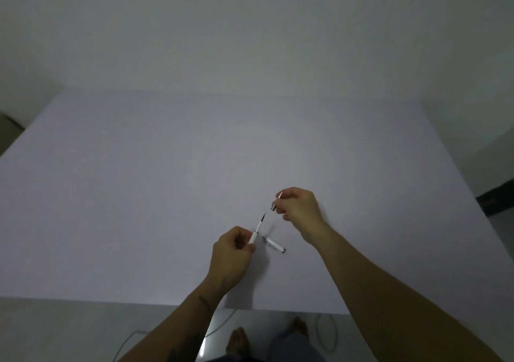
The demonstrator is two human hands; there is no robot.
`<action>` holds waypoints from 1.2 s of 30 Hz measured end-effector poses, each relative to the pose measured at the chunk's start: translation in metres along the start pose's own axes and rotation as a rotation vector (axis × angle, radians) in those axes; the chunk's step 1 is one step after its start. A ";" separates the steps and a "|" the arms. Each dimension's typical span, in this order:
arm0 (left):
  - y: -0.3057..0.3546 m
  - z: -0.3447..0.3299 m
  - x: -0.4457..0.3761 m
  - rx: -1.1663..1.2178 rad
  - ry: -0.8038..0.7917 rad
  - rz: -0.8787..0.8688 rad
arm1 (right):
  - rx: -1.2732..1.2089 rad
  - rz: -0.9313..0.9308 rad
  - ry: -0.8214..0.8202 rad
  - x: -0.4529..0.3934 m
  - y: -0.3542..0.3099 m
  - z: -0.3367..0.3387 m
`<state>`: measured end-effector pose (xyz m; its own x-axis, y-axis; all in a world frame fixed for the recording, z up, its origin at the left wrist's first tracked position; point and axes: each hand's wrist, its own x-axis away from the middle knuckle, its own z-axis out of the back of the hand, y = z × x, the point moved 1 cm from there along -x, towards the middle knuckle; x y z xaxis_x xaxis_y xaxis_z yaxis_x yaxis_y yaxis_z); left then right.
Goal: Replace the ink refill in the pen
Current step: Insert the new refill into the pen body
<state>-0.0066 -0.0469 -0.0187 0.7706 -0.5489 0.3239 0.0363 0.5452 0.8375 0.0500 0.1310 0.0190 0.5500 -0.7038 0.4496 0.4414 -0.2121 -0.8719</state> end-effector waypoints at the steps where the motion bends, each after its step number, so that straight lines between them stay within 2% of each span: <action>1: 0.001 -0.001 0.000 0.005 -0.002 -0.003 | -0.038 -0.002 -0.008 0.004 -0.004 0.002; 6: 0.003 -0.004 0.003 0.010 -0.020 -0.025 | -0.101 -0.004 0.005 0.021 -0.009 0.006; 18: 0.003 0.002 0.012 -0.009 -0.035 -0.073 | -0.013 -0.043 -0.053 0.044 0.006 -0.002; 22: 0.007 0.007 0.014 0.013 -0.035 -0.112 | 0.062 -0.024 -0.106 0.051 0.009 -0.005; 26: 0.012 0.012 0.017 0.043 -0.031 -0.129 | 0.153 0.024 -0.087 0.056 0.008 -0.008; 32: 0.013 0.016 0.024 0.062 -0.050 -0.153 | 0.437 0.089 -0.137 0.065 -0.001 -0.010; 36: 0.016 0.019 0.025 0.072 -0.045 -0.157 | 0.358 0.069 -0.150 0.069 -0.002 -0.007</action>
<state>0.0016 -0.0640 0.0113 0.7297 -0.6523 0.2051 0.1065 0.4047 0.9082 0.0818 0.0778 0.0508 0.6725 -0.5958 0.4390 0.6047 0.1003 -0.7901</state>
